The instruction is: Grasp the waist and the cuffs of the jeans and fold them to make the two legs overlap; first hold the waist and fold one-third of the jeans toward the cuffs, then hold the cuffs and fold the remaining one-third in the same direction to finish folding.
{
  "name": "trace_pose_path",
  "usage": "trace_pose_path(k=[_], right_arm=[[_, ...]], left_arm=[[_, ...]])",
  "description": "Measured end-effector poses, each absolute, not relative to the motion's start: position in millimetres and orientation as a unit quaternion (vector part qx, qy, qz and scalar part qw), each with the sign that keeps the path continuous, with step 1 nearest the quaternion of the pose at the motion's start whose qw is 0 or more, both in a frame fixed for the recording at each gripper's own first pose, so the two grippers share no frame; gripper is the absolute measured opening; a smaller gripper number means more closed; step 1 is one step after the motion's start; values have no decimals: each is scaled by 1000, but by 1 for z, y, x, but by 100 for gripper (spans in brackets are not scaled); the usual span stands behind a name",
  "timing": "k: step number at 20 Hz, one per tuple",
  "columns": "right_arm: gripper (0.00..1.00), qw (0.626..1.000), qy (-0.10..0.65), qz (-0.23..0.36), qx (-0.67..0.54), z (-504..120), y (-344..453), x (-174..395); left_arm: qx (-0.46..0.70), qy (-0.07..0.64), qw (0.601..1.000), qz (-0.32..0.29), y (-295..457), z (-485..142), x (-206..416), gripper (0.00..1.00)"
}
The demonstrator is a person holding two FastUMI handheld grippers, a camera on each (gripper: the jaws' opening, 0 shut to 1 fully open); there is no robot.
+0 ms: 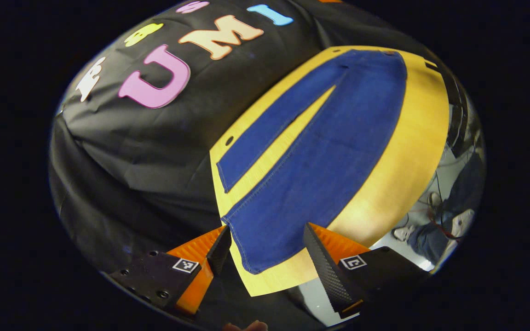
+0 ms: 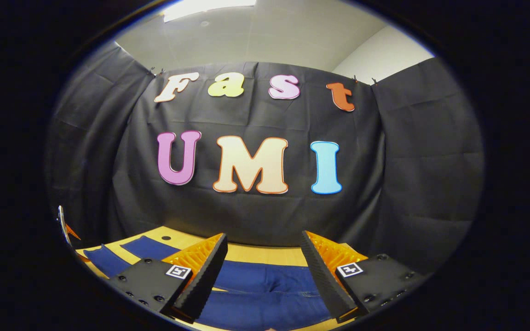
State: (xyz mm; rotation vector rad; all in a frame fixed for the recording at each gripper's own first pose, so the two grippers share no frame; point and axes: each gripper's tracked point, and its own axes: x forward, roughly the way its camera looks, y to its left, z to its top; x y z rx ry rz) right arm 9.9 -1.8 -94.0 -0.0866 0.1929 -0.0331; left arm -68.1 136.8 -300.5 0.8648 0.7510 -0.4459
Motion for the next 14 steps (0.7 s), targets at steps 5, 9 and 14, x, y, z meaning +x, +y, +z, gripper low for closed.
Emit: trace_pose_path(k=[5,9,14], right_arm=[[100,993,99,-35,-55,-99,1,17],[100,992,104,-48,-59,-102,-1,23],[100,990,110,-66,-64,-104,-10,23]], left_arm=[[470,399,754,-228,173,-344,-78,96],[523,422,694,-258,188,-366,-85,96],[545,424,660,-296,190,-380,-70,92]])
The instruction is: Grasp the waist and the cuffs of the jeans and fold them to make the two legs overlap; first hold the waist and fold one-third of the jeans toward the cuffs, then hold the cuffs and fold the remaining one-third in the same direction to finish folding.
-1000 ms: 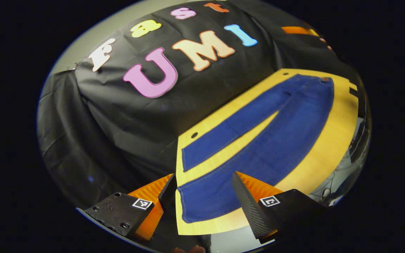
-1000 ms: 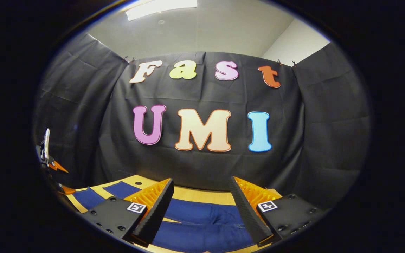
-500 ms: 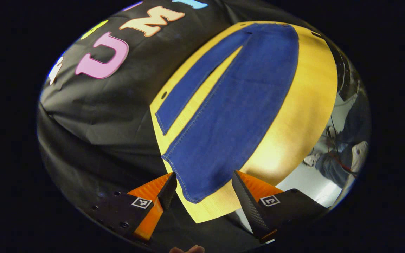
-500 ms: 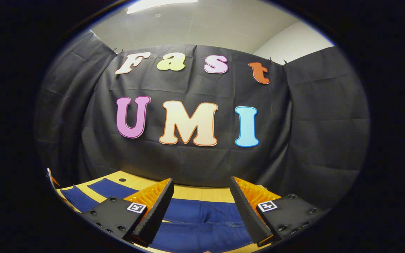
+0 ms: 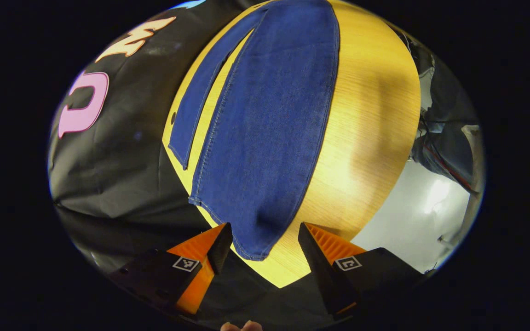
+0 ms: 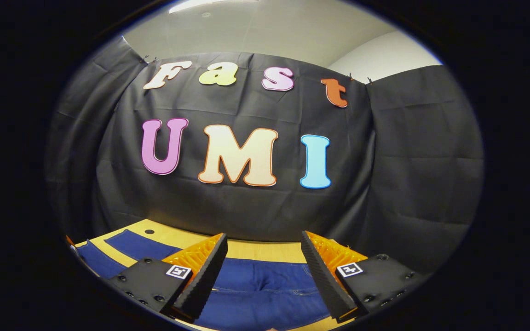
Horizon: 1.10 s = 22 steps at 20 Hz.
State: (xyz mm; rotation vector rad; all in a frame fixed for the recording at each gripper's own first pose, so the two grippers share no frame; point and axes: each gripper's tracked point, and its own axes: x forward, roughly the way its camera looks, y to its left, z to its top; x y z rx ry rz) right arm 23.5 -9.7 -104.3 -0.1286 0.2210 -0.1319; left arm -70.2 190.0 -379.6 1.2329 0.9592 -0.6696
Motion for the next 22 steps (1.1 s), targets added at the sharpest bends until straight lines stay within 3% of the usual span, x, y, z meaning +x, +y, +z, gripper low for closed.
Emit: trace_pose_path(k=[6,9,10,13,15,16,17,22], right_arm=[[99,986,122,-91,-65,-114,-23,11],[100,985,124,-99,-65,-117,-24,6],[100,985,126,-101,-64,-119,-25,4],[100,983,130,-105,-70,-122,-25,-1],[100,982,135,-104,-83,-126,-28,-5],[99,980,141,-100,-94,-130,-29,-8],[100,978,147,-95,-111,-132,-33,-11],[100,940,219,-58,-256,-174,-86,-38]], left_arm=[[568,390,644,-333,183,-388,-32,92],[546,413,633,-362,182,-395,-36,92],[529,429,629,-375,179,-400,-40,82],[526,438,614,-393,178,-406,-52,30],[527,438,621,-381,177,-405,-55,14],[523,437,635,-364,176,-404,-52,0],[516,444,645,-346,179,-408,-52,3],[510,441,660,-331,176,-408,-50,0]])
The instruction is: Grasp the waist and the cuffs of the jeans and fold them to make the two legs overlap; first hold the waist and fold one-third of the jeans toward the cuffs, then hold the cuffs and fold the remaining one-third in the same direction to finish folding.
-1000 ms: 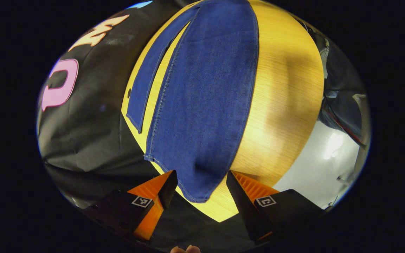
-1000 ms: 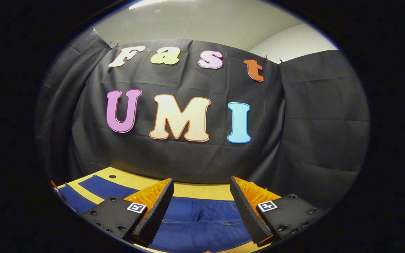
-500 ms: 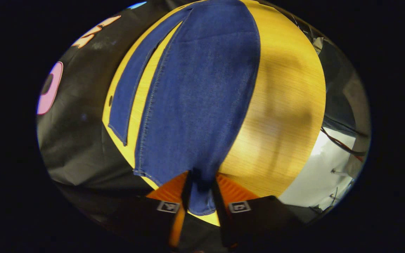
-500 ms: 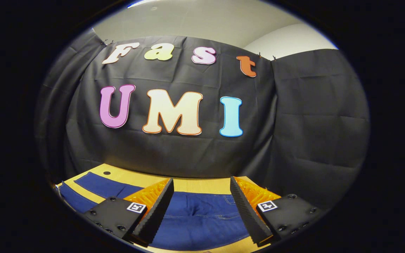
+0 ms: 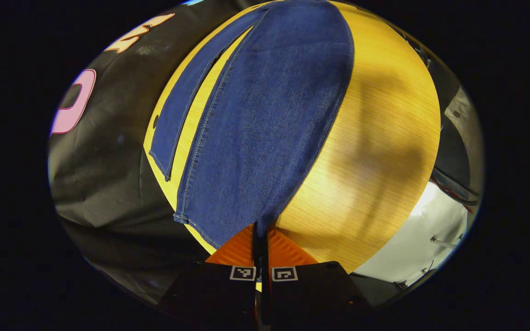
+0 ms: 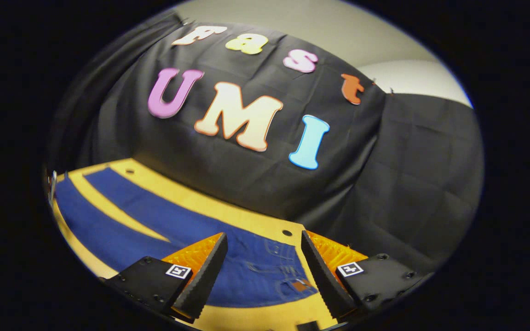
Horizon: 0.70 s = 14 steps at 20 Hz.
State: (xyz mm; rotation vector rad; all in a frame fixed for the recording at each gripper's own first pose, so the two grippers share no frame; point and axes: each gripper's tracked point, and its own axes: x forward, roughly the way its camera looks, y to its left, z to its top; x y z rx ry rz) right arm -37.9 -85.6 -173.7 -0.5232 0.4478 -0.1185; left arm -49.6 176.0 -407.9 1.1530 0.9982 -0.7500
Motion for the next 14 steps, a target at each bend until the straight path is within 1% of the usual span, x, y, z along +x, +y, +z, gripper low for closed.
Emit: trace_pose_path(k=[1,5,7,9,14], right_arm=[[99,926,242,-49,-285,-186,-100,-46],[99,871,320,-2,-373,-248,-148,-79],[99,831,342,26,-438,-273,-170,-94],[99,791,365,58,-488,-300,-188,-106],[100,719,386,154,-557,-350,-202,-119]], left_arm=[[516,438,658,-332,177,-407,-50,0],[532,439,645,-329,177,-407,-50,0],[518,455,651,-319,178,-408,-49,0],[515,465,648,-315,177,-408,-49,0],[524,475,639,-302,177,-407,-49,0]])
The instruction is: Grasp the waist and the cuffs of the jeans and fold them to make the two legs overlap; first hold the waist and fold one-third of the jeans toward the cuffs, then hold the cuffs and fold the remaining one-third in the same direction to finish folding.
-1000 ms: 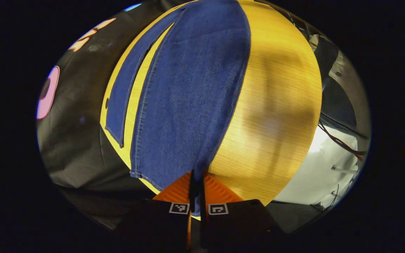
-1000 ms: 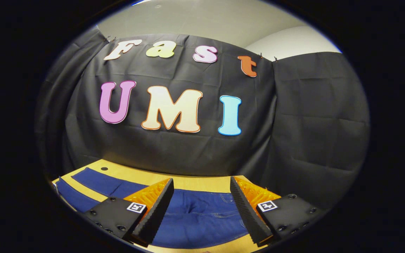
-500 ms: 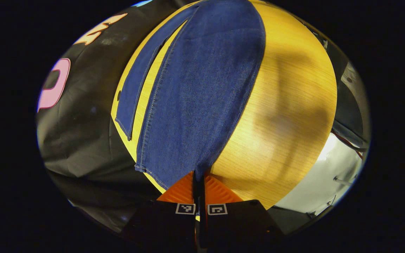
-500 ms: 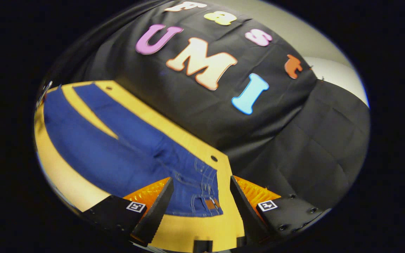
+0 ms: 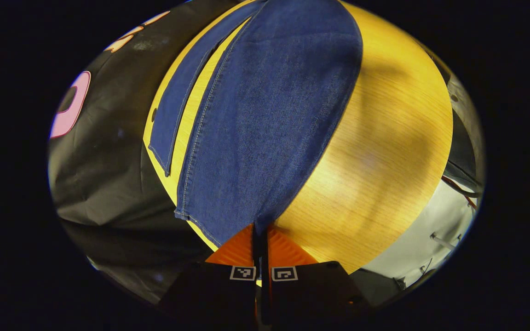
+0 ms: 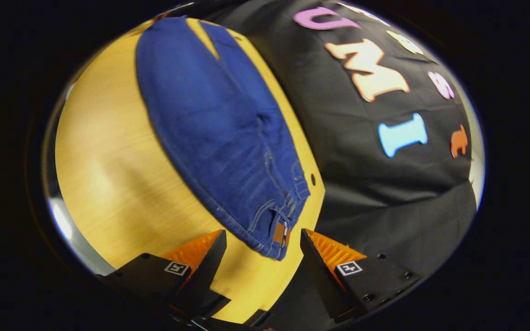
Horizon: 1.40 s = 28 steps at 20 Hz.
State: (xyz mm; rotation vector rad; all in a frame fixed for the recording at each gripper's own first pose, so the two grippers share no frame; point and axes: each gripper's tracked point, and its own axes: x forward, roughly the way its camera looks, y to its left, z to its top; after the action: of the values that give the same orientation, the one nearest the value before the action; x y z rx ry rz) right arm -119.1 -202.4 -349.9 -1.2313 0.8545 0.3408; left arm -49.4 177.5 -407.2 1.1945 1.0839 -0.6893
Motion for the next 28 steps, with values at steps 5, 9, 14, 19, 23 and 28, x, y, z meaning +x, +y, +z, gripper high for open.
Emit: trace_pose_path(k=[5,9,14,19,23,28], right_arm=[[95,671,404,220,-582,-393,-219,-111],[75,663,410,258,-570,-411,-215,-86],[40,653,421,278,-565,-432,-209,-75],[2,662,407,243,-581,-423,-212,-73],[3,723,414,178,-524,-405,-213,-58],[3,826,364,54,-428,-345,-206,-17]], left_arm=[[520,494,632,-293,177,-406,-50,0],[531,496,624,-288,179,-406,-48,0],[530,503,625,-276,175,-406,-48,0],[521,507,637,-255,176,-405,-45,0],[451,542,681,-197,176,-396,-33,0],[438,512,728,-124,170,-355,3,0]])
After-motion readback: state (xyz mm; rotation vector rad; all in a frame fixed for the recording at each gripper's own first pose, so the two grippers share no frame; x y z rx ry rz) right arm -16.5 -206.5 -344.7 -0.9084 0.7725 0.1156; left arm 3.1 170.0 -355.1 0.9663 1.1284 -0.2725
